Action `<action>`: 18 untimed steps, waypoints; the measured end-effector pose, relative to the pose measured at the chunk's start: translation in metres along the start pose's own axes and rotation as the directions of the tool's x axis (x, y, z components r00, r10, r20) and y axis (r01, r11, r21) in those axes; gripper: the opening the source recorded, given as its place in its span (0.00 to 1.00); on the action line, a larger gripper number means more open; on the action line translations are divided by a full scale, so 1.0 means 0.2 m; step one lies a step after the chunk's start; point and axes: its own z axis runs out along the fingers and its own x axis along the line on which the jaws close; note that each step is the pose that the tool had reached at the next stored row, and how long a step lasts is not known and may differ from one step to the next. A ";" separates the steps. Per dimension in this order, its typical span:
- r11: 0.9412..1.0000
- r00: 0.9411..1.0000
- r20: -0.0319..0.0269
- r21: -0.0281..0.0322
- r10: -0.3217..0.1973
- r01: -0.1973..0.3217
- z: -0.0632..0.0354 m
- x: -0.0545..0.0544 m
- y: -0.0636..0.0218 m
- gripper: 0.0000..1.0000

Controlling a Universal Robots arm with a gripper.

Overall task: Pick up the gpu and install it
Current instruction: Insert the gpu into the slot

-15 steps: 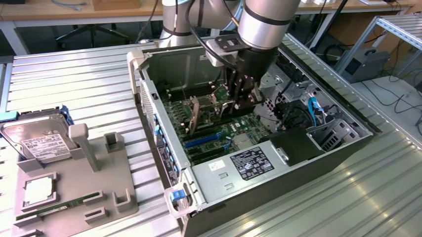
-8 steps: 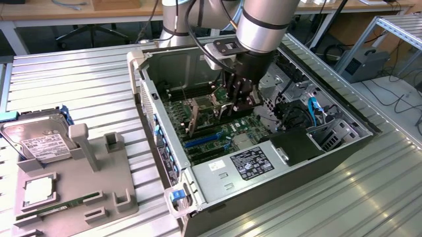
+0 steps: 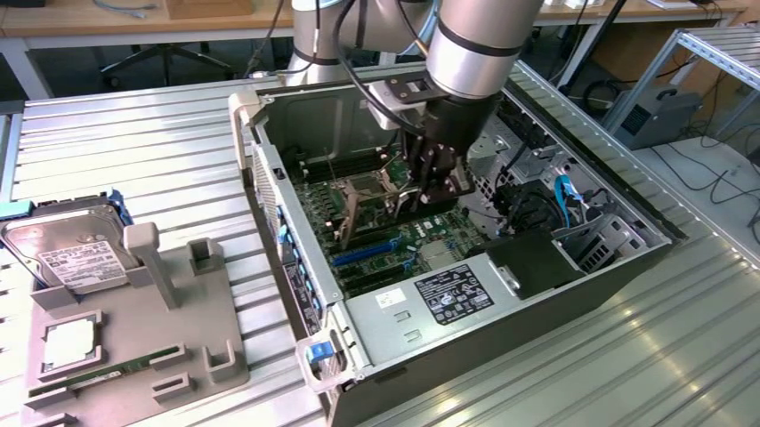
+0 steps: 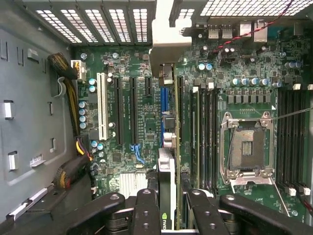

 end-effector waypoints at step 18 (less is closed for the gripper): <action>1.000 1.000 0.000 0.001 0.000 0.000 0.125 0.01 0.190 0.27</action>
